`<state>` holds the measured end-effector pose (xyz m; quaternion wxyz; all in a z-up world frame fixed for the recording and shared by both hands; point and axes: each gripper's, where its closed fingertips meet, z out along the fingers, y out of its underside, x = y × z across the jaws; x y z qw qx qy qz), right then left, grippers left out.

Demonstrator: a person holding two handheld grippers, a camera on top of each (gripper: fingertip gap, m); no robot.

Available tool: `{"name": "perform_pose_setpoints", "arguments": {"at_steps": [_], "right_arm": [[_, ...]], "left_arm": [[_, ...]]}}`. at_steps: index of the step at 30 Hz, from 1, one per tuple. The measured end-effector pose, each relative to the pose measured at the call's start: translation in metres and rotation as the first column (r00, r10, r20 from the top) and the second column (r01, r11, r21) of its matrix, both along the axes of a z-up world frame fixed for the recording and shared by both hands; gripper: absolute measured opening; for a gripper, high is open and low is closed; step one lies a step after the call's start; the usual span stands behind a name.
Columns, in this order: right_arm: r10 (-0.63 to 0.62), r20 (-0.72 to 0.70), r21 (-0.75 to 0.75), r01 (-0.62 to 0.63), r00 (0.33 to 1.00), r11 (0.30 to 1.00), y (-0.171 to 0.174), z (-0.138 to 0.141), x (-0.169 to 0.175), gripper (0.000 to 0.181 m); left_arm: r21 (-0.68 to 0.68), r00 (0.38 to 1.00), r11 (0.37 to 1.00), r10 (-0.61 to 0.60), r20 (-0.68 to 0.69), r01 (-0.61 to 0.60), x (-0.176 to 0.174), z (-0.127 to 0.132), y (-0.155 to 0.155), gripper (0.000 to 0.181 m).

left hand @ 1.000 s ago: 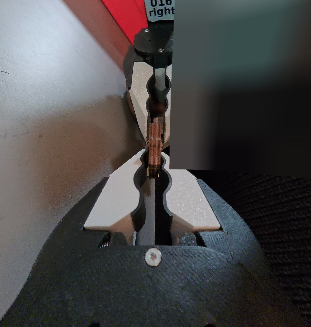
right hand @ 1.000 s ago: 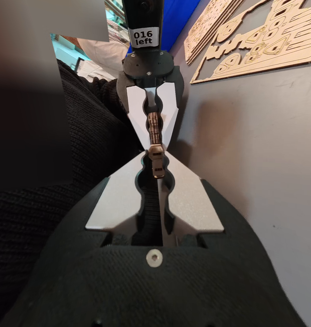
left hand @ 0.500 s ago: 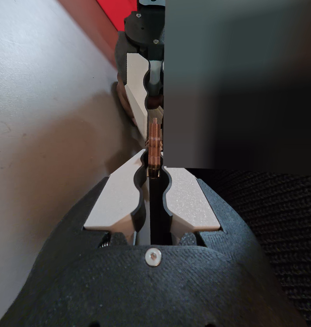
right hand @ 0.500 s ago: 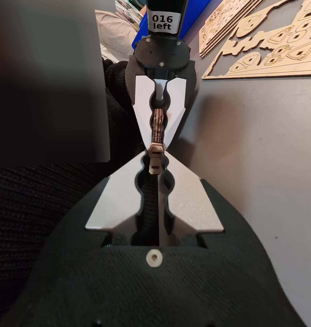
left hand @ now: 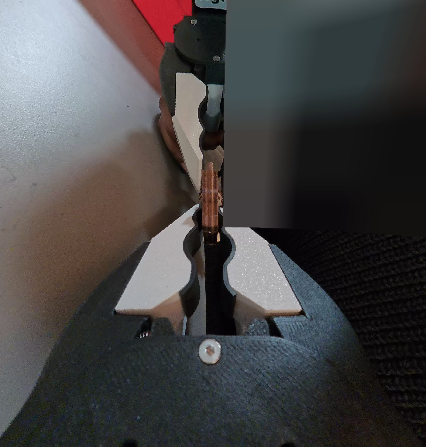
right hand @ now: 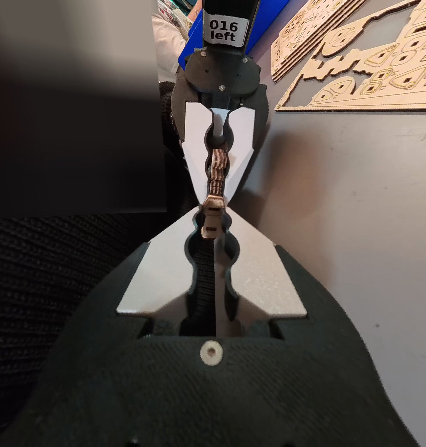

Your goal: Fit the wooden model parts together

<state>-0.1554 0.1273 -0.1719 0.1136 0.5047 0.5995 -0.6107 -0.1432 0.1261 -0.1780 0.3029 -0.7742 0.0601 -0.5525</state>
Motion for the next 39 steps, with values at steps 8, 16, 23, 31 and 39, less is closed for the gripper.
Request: {"name": "perform_pose_setpoints", "arguments": {"at_steps": [8, 16, 23, 31, 39], "right_arm": [[0.004, 0.0, 0.031, -0.004, 1.0, 0.999, -0.001, -0.003, 0.0, 0.016], [-0.106, 0.042, -0.169, 0.111, 0.993, 0.979, 0.021, 0.012, -0.016, 0.025], [-0.41, -0.155, -0.202, 0.378, 0.899, 0.904, 0.052, 0.046, -0.027, 0.033], [-0.397, -0.382, 0.028, 0.44, 0.835, 0.898, 0.046, 0.052, -0.031, 0.036], [-0.352, -0.329, -0.005, 0.371, 0.876, 0.928, 0.042, 0.045, -0.026, 0.037]], "left_arm": [[-0.007, 1.0, 1.0, -0.001, -0.029, 0.001, 0.001, -0.004, 0.0, 0.006], [0.036, 0.982, 0.984, 0.173, 0.073, -0.176, -0.02, 0.012, 0.02, 0.007], [0.159, 0.896, 0.923, 0.281, 0.345, -0.351, -0.06, 0.053, 0.023, 0.007], [0.4, 0.896, 0.811, 0.319, 0.308, -0.427, -0.069, 0.074, 0.025, 0.006], [0.433, 0.901, 0.798, 0.306, 0.306, -0.418, -0.067, 0.076, 0.027, 0.007]]}}
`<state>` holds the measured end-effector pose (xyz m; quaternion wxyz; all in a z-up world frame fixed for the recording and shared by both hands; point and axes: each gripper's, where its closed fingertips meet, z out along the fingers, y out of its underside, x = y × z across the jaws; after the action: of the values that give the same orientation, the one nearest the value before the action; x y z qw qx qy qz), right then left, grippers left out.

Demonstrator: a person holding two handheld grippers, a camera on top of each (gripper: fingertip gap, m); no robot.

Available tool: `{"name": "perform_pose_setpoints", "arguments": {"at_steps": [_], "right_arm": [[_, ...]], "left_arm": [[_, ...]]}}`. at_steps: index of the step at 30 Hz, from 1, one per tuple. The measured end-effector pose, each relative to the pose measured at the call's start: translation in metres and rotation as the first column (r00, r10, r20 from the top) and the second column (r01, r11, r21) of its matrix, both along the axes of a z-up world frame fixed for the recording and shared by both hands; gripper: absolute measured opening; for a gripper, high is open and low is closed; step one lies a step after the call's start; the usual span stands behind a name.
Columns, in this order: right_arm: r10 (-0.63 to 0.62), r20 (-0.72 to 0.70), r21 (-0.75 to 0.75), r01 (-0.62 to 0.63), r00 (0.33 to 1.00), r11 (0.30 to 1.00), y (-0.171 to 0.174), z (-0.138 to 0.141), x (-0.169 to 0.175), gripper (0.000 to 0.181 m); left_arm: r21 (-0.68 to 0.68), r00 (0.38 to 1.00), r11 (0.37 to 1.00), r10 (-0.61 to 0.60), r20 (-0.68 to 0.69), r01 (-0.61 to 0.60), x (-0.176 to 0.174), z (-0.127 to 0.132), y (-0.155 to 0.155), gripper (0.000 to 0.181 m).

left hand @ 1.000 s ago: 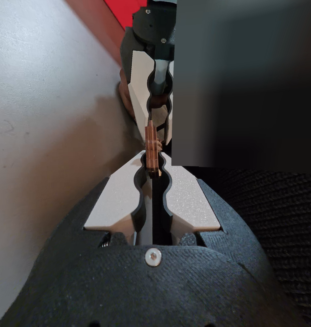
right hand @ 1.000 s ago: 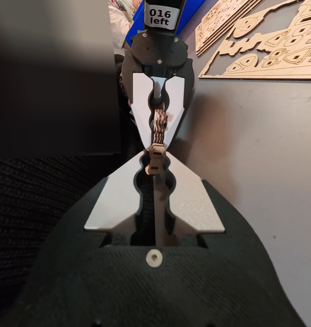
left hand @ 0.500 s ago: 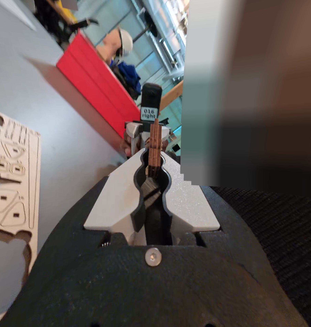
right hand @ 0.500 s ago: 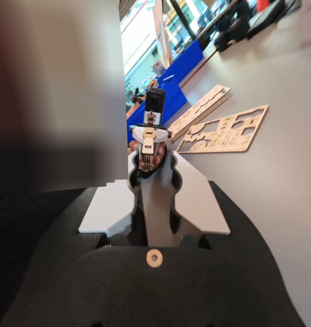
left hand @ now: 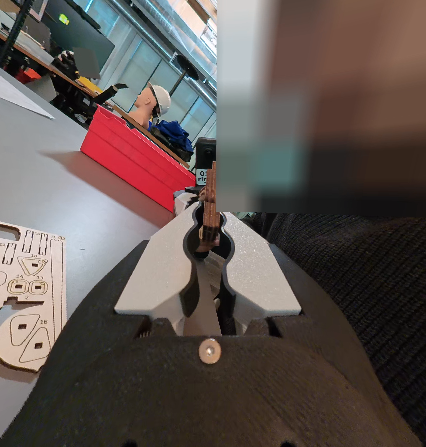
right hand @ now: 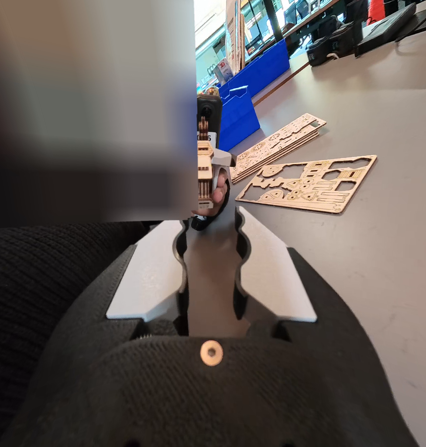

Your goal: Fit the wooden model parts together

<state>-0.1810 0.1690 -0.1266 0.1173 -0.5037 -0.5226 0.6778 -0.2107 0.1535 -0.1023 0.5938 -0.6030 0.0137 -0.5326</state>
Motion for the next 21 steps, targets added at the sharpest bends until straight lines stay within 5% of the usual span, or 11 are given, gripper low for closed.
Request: {"name": "perform_pose_setpoints", "arguments": {"at_steps": [8, 21], "right_arm": [[-0.013, -0.004, 0.147, 0.014, 1.0, 0.989, -0.004, -0.009, -0.001, 0.038], [-0.14, -0.183, 0.201, 0.177, 0.973, 0.963, 0.02, 0.018, -0.002, 0.047]], "left_arm": [[0.001, 1.0, 1.0, 0.002, 0.007, -0.002, -0.001, 0.001, 0.0, 0.006], [-0.012, 0.987, 0.998, 0.056, -0.152, -0.058, 0.011, -0.007, 0.004, 0.007]]}}
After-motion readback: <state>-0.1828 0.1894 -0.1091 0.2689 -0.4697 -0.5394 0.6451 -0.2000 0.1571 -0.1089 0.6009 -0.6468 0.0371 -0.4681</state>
